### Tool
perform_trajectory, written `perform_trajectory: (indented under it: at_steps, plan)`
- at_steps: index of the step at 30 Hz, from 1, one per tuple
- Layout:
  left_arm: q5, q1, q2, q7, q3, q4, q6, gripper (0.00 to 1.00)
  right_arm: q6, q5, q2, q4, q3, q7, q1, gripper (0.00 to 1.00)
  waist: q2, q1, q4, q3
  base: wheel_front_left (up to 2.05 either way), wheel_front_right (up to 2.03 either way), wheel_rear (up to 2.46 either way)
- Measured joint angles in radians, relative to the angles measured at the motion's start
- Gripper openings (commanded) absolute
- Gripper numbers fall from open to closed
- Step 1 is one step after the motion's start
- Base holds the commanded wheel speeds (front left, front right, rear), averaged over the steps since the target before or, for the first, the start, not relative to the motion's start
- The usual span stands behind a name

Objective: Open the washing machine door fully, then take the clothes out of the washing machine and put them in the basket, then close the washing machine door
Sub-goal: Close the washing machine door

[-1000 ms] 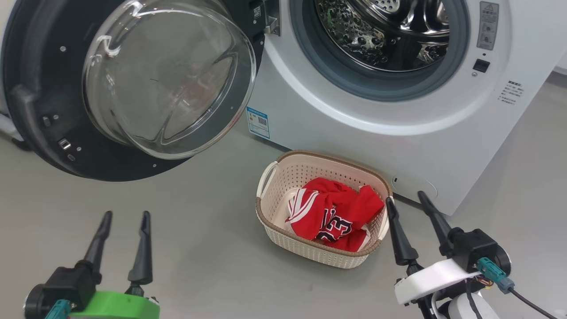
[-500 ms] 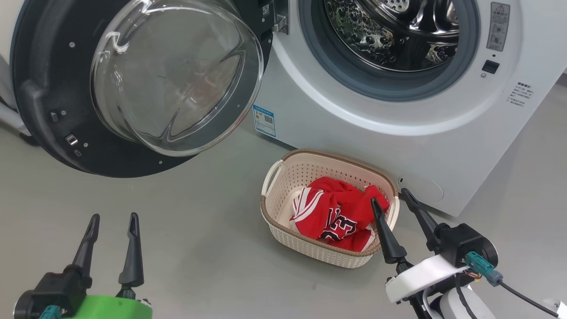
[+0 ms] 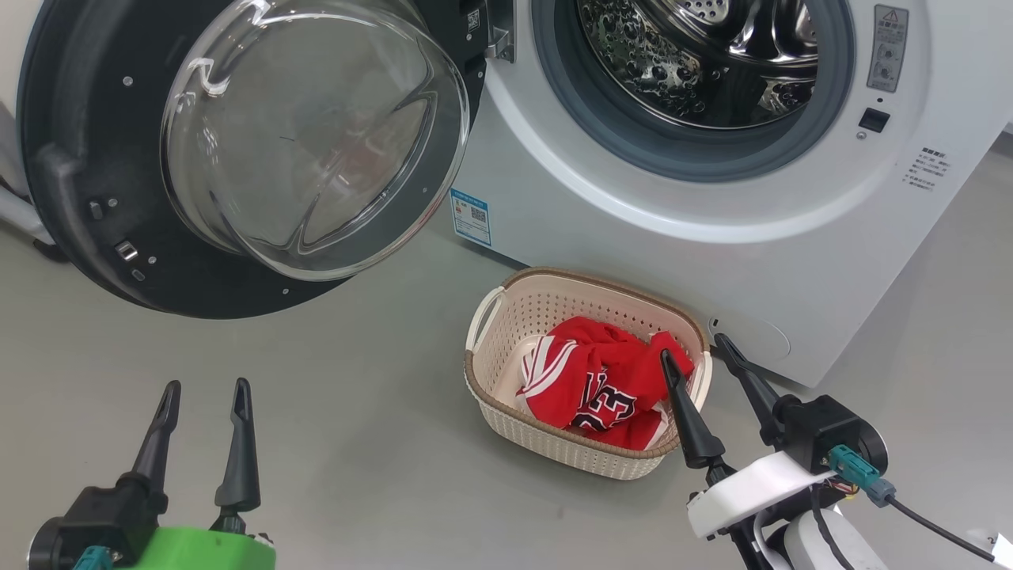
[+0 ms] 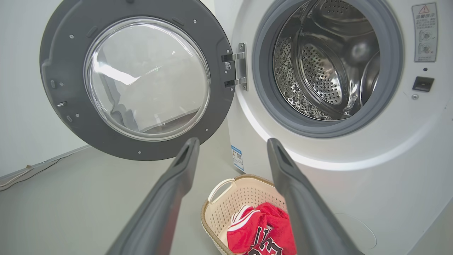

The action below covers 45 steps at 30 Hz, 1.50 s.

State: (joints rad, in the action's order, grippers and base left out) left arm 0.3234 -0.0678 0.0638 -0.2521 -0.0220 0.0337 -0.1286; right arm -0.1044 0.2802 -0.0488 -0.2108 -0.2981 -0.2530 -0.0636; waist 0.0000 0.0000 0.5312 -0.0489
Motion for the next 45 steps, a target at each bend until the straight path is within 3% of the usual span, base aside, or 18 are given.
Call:
perform_trajectory:
  at_steps: [17,18,19,20,21,27,35,45]
  plan:
    - [-0.008,-0.001,-0.004,0.0,-0.008,-0.008,0.0,1.0,0.0,0.0,0.0,-0.001,0.005,0.0,-0.009,1.0,0.0,0.0,-0.001,-0.007,0.0,0.0,0.0]
    - [-0.008,-0.001,-0.004,0.0,-0.008,-0.008,0.0,0.94,0.0,0.0,0.0,-0.001,0.005,0.0,-0.011,1.0,0.0,0.0,-0.001,-0.008,0.0,0.0,0.0]
    - [-0.008,-0.001,-0.005,0.0,-0.008,-0.009,0.0,0.6,0.0,0.0,0.0,-0.001,0.005,0.0,-0.011,1.0,0.0,0.0,-0.001,-0.009,0.0,0.0,0.0]
    - [-0.008,-0.001,-0.005,0.0,-0.008,-0.01,0.0,0.13,0.0,0.0,0.0,-0.001,0.005,0.0,-0.011,1.0,0.0,0.0,0.0,-0.011,0.0,0.0,0.0]
    - [-0.008,-0.001,-0.005,0.0,-0.008,-0.01,0.0,0.0,0.0,0.0,0.0,-0.001,0.005,0.0,-0.011,1.0,0.0,0.0,0.0,-0.012,0.0,0.0,0.0]
    - [-0.005,0.0,-0.003,0.0,-0.001,-0.028,0.0,0.0,0.003,0.0,0.0,0.004,0.002,0.0,-0.011,1.0,0.0,0.0,0.003,-0.031,0.0,0.0,0.0]
    - [0.006,0.042,0.059,0.0,0.035,-0.097,0.0,0.0,0.02,-0.018,-0.001,0.018,-0.004,0.0,-0.021,1.0,0.0,0.0,0.007,-0.077,0.0,0.0,0.0]
    - [0.049,0.223,0.249,-0.006,0.252,-0.175,0.0,0.0,0.025,-0.045,-0.005,0.031,-0.036,0.011,-0.075,1.0,0.0,0.0,-0.004,-0.175,0.0,0.0,0.0]
